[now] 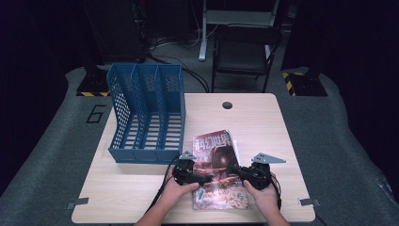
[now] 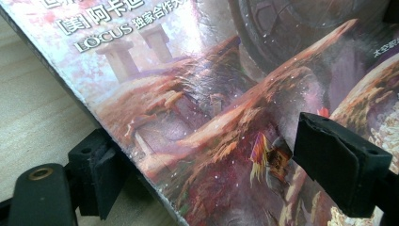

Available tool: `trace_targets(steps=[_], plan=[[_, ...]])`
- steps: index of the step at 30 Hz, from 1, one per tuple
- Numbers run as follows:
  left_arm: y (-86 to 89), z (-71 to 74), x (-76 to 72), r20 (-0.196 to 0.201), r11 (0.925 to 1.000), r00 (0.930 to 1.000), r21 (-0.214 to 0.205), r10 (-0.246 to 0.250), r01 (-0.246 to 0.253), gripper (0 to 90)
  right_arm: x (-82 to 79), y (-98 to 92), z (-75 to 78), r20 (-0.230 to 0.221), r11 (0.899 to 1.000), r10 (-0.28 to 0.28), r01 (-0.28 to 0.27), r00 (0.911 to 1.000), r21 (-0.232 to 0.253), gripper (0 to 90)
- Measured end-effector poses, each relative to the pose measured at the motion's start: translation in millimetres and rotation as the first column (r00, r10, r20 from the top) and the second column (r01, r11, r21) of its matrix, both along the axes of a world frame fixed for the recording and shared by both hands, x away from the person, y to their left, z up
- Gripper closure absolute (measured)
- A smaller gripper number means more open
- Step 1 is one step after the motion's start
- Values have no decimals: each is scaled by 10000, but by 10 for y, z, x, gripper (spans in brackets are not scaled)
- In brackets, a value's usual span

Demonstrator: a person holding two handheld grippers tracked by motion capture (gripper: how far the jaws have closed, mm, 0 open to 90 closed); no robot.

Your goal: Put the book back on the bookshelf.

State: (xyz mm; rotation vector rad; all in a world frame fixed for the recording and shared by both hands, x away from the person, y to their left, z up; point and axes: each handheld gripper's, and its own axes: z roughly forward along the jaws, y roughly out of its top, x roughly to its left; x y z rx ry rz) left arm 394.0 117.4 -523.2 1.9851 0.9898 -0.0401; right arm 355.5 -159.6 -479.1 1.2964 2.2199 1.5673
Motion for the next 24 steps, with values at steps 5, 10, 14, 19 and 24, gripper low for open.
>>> trace_targets(steps=[5,10,14,19,24], plan=[[26,5,16,-57,10000,10000,-10,12,-12,191,23,-6,-17,-73,10000,-41,41,10000,41,865],[29,2,21,107,9991,9991,117,410,-412,148,2,3,14,89,9999,-135,134,9999,101,866],[43,-4,48,120,9992,9991,-24,399,-399,111,-28,-18,32,204,9996,-36,30,9998,282,866],[53,-17,75,108,9980,9984,-291,558,-555,111,-42,-30,39,189,9995,-3,-3,9998,313,866],[19,-26,57,23,9988,9997,-437,244,-243,135,-35,-20,30,179,9995,23,-29,9998,316,866]])
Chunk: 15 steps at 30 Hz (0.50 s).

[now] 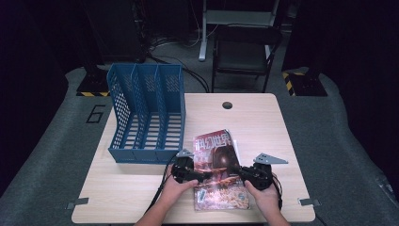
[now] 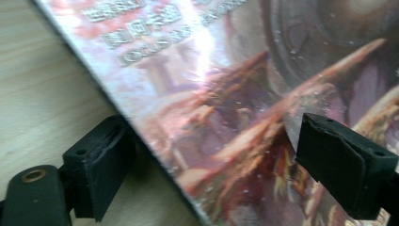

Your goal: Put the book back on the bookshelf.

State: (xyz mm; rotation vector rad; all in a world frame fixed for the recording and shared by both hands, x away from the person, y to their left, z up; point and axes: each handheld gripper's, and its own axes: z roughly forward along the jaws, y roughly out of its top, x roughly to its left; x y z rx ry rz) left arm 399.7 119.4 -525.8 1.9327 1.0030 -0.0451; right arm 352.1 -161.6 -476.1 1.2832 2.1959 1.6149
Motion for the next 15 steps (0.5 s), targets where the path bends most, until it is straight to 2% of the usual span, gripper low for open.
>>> trace_targets(steps=[3,4,8,9,15], plan=[[-33,7,-37,-25,9996,9997,111,-261,261,150,0,8,-3,52,10000,-43,43,10000,-31,866],[-40,8,-47,75,9991,9993,239,-355,353,152,-3,10,-1,15,10000,-44,44,10000,-38,866],[-27,9,-66,4,9994,9996,192,-291,291,168,3,4,-12,91,9999,-64,65,9999,-105,866],[-30,5,-72,12,9998,9999,131,-148,148,178,5,2,-15,79,9999,-67,68,9999,-124,866],[-1,8,-91,-86,9998,9998,108,-178,179,216,12,4,-29,10,9998,-156,156,9999,-153,866]])
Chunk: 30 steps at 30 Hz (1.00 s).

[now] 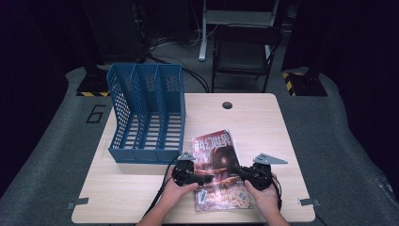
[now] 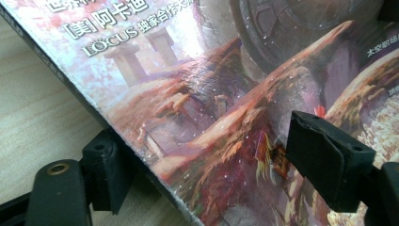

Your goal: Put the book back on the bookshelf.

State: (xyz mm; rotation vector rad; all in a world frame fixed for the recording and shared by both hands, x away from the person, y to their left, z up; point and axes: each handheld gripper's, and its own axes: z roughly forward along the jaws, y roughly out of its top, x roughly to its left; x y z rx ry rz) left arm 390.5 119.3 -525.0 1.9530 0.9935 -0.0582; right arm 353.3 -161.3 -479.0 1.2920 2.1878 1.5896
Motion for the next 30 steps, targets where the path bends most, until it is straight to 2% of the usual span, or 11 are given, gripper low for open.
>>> trace_targets(steps=[3,5,10,16,22,29,30], plan=[[13,7,17,-57,9999,9999,59,83,-83,244,3,4,-6,-50,10000,14,-14,10000,5,866],[40,13,31,-319,9999,9994,-67,91,-93,282,9,3,-11,-61,10000,-4,4,10000,-24,866],[63,38,18,-313,9994,9991,-172,297,-302,353,14,0,-20,-101,10000,28,-28,9999,-52,865],[101,114,8,-325,9995,9990,-125,297,-301,445,12,-9,-14,-170,10000,-5,5,9999,-8,865],[122,229,-36,28,9997,9997,4,250,-250,548,15,-15,-8,-145,10000,-16,17,9999,11,864],[106,309,-73,378,9996,9992,239,155,-164,585,13,-40,8,-221,9999,-23,26,9998,133,863],[118,322,-67,373,9995,9993,302,-15,4,591,15,-43,9,-232,9999,-33,37,9997,153,863]])
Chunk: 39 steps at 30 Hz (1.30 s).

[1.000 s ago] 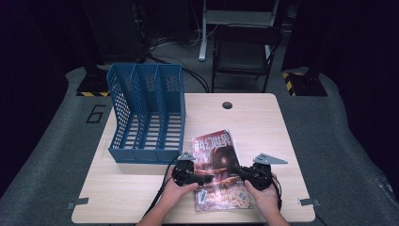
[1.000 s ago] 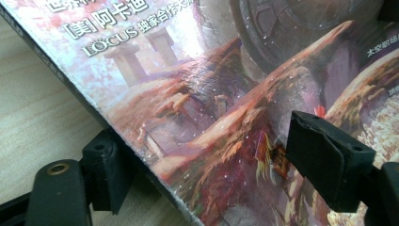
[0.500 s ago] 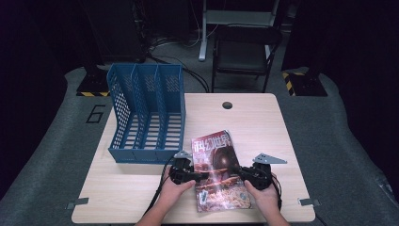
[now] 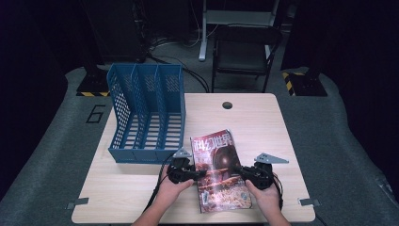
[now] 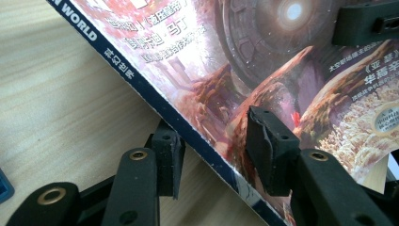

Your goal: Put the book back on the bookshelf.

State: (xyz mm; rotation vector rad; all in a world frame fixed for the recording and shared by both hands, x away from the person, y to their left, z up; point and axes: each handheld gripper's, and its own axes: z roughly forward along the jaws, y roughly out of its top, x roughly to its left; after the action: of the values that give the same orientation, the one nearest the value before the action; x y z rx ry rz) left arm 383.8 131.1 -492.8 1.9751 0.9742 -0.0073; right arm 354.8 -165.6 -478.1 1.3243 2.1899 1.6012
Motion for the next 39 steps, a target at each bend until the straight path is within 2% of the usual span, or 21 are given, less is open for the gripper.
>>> trace_targets(steps=[7,11,16,20,23,25,29,33,37,39], plan=[[23,62,-17,131,9999,9998,-82,-119,120,634,13,-34,24,-195,9999,63,-60,9998,153,862],[32,129,-18,402,9997,9989,57,-239,237,655,24,-51,38,-254,9998,87,-82,9996,176,862],[32,212,-41,668,9994,9972,-3,-332,333,681,42,-81,81,-231,9997,149,-144,9996,218,863],[17,232,-58,726,9998,9972,-53,-178,182,707,60,-92,88,-382,9994,189,-178,9991,284,865],[24,264,-62,662,9995,9974,-82,-300,306,710,68,-95,94,-515,9995,170,-156,9985,269,865],[19,293,-73,671,9995,9976,-232,-192,208,714,78,-103,105,-439,9994,190,-178,9989,281,865],[19,384,-88,969,9991,9950,-324,-227,259,725,79,-121,164,-273,9991,147,-137,9995,391,865],[19,480,-90,1292,9989,9913,-357,-257,306,736,62,-132,235,18,9989,58,-58,10000,469,865],[12,556,-104,1633,9987,9866,-491,-28,109,750,49,-131,323,410,9986,6,-27,9992,527,865],[22,595,-102,1865,9989,9824,-442,-93,178,756,35,-126,371,574,9988,-36,7,9983,497,865]])
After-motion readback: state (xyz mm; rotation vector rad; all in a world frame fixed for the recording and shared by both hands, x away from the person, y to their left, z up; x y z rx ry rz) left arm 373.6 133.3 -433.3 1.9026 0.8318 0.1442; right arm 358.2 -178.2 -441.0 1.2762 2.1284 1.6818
